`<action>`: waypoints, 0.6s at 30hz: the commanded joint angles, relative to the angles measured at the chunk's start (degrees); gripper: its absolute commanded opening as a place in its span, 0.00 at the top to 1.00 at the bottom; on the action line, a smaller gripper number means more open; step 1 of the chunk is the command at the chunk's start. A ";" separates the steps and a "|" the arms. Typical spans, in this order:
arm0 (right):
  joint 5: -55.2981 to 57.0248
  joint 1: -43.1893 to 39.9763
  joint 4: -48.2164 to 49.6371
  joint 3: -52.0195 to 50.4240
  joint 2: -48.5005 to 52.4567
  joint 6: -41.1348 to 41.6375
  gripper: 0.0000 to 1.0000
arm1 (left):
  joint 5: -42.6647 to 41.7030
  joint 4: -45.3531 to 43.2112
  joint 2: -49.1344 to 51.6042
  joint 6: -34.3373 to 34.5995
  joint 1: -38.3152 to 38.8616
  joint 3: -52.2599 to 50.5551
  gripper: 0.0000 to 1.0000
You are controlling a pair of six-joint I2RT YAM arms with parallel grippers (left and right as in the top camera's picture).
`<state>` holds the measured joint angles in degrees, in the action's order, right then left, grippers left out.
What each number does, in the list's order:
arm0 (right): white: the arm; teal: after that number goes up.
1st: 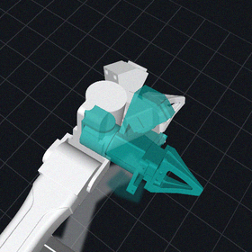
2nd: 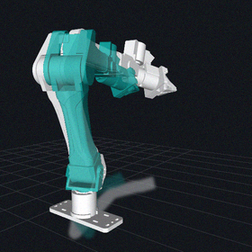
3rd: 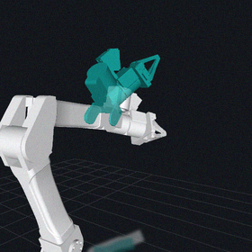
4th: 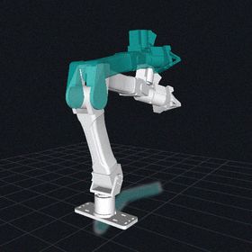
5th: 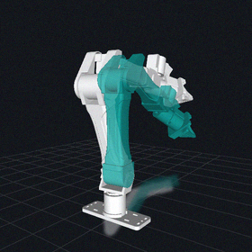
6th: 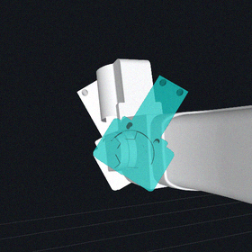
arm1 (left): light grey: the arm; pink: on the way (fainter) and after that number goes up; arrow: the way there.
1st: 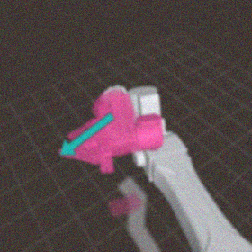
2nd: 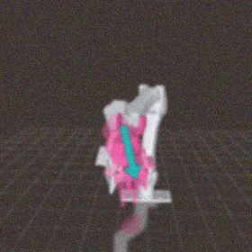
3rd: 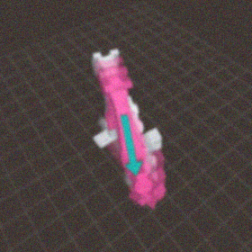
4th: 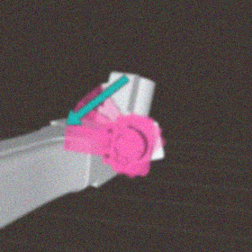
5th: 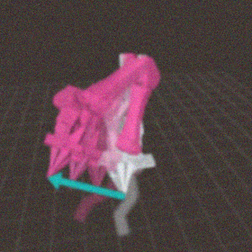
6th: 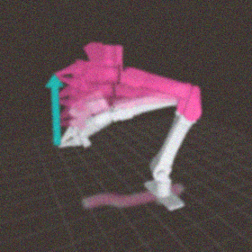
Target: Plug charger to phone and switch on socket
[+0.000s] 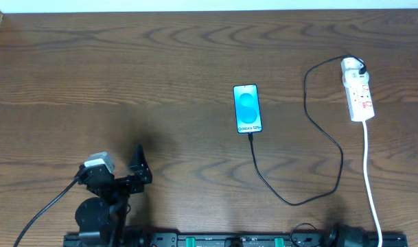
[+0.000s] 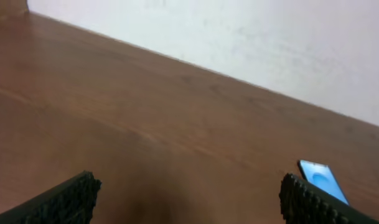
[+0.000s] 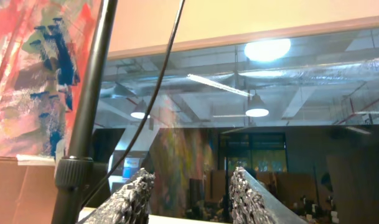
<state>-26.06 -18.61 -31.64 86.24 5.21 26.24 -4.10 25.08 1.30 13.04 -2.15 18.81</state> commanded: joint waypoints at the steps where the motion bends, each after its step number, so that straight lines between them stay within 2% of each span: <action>1: -0.02 0.28 0.37 0.63 -0.63 -0.61 0.58 | 0.70 -4.37 0.15 -1.33 -0.13 -2.62 0.07; 10: -0.02 0.28 1.29 2.27 -0.63 -0.59 0.56 | 0.52 -14.73 0.15 -3.61 -0.13 -10.27 0.07; 14: -0.04 0.28 1.57 2.27 -0.63 -0.59 0.49 | 0.72 -18.34 0.15 -3.58 -0.13 -12.55 0.07; 18: -0.04 0.28 2.49 2.25 -0.63 -0.59 0.44 | 0.76 -18.23 0.15 -3.72 -0.15 -13.09 0.07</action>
<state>-26.13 -18.61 -29.65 88.44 5.19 26.04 -4.10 7.29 1.41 10.41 -2.15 5.87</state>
